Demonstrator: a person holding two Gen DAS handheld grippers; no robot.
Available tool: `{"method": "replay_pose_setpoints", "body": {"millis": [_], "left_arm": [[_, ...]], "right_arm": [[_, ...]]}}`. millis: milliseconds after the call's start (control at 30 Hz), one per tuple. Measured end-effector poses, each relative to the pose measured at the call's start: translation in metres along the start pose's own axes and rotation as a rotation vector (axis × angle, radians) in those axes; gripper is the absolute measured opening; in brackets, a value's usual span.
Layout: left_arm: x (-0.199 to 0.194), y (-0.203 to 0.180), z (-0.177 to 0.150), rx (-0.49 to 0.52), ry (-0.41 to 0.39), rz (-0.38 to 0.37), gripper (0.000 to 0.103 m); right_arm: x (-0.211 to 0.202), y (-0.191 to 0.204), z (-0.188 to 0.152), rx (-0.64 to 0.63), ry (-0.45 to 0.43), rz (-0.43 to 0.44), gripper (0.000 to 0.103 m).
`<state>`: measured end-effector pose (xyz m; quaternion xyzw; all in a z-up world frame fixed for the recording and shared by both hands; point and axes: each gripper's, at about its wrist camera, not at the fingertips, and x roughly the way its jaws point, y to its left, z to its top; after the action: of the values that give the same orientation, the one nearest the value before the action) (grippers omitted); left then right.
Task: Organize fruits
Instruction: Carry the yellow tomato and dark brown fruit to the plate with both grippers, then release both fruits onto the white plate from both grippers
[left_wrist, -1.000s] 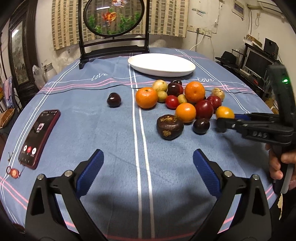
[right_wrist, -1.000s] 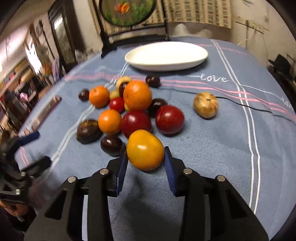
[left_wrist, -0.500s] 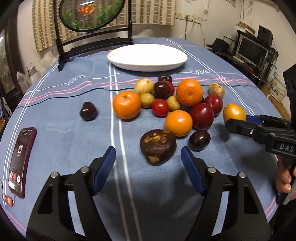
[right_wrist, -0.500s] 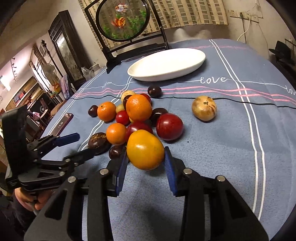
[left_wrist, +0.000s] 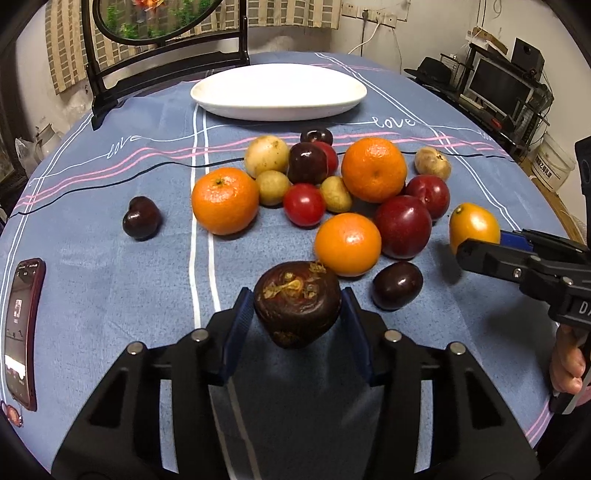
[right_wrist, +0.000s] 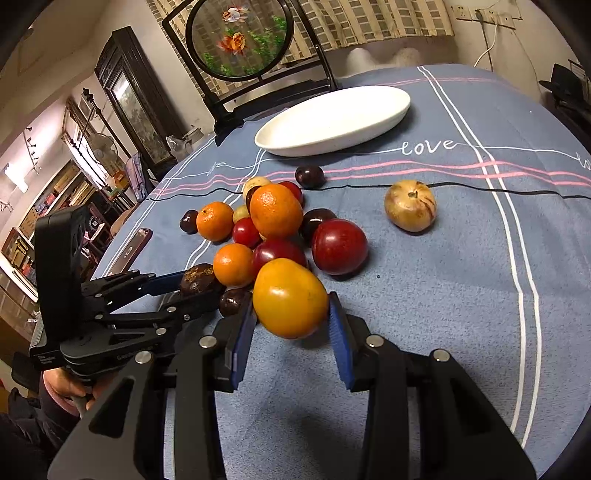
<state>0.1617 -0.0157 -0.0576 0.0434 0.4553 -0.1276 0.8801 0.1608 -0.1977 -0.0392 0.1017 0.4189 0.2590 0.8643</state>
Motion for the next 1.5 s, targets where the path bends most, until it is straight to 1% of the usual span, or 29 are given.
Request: {"method": "replay_pose_setpoints", "body": {"millis": [67,367,500,567,600,667,733,767,833,867,900,933,1000,1067,1133,1200,1333,1367,1400,1433,1467,1500], "left_arm": [[0.0,-0.002,0.001,0.01,-0.001,0.012,0.047],[-0.005,-0.011,-0.004,-0.006,-0.012,0.056,0.046],[-0.018,-0.011,-0.008,-0.012,-0.029,0.045,0.046],[-0.034,-0.007,-0.006,-0.019,-0.057,0.025,0.046],[-0.039,-0.004,-0.003,-0.023,-0.067,0.016,0.046],[-0.054,0.005,0.011,-0.031,-0.098,-0.002,0.046],[-0.061,0.015,0.034,-0.035,-0.12,-0.001,0.046],[-0.062,0.021,0.051,-0.043,-0.133,0.008,0.046],[-0.053,0.032,0.085,-0.056,-0.131,0.003,0.046],[-0.042,0.038,0.109,-0.065,-0.122,0.003,0.046],[-0.03,0.042,0.129,-0.065,-0.114,0.017,0.046],[-0.02,0.044,0.142,-0.066,-0.104,0.026,0.046],[0.016,0.05,0.176,-0.072,-0.055,0.035,0.046],[0.047,0.057,0.196,-0.095,-0.006,0.048,0.046],[0.074,0.062,0.209,-0.115,0.036,0.049,0.046],[0.092,0.066,0.217,-0.116,0.059,0.064,0.046],[0.111,0.069,0.222,-0.132,0.084,0.078,0.048],[0.112,0.069,0.223,-0.135,0.075,0.082,0.054],[0.112,0.069,0.224,-0.133,0.069,0.086,0.063],[0.11,0.069,0.224,-0.131,0.062,0.093,0.067],[0.105,0.068,0.223,-0.128,0.05,0.101,0.071],[0.097,0.068,0.222,-0.125,0.039,0.101,0.072]], "right_arm": [[0.0,0.0,0.0,0.001,-0.001,0.001,0.039],[0.0,0.0,-0.001,0.005,-0.003,-0.006,0.039],[-0.003,0.006,-0.001,-0.024,-0.003,-0.04,0.039],[-0.006,0.008,0.002,-0.03,0.008,-0.017,0.039],[-0.011,0.01,0.009,-0.033,0.009,0.006,0.039],[-0.018,0.012,0.024,-0.044,-0.007,0.005,0.039],[-0.022,0.011,0.051,-0.065,-0.049,-0.035,0.039],[-0.021,0.008,0.066,-0.066,-0.066,-0.055,0.039],[-0.008,-0.003,0.102,-0.044,-0.081,-0.089,0.039],[0.0,-0.009,0.118,-0.038,-0.081,-0.108,0.039],[0.014,-0.015,0.137,-0.041,-0.076,-0.142,0.039],[0.029,-0.02,0.152,-0.059,-0.067,-0.175,0.039],[0.063,-0.031,0.179,-0.074,-0.021,-0.216,0.039],[0.088,-0.041,0.195,-0.06,0.028,-0.226,0.039],[0.112,-0.048,0.206,-0.06,0.079,-0.234,0.039],[0.13,-0.049,0.213,-0.079,0.114,-0.258,0.039],[0.15,-0.053,0.216,-0.096,0.157,-0.273,0.039],[0.154,-0.054,0.216,-0.101,0.166,-0.274,0.039],[0.157,-0.054,0.214,-0.112,0.178,-0.28,0.039],[0.159,-0.053,0.213,-0.121,0.184,-0.285,0.045],[0.159,-0.051,0.211,-0.131,0.185,-0.29,0.048],[0.155,-0.048,0.21,-0.146,0.17,-0.307,0.055]]}}
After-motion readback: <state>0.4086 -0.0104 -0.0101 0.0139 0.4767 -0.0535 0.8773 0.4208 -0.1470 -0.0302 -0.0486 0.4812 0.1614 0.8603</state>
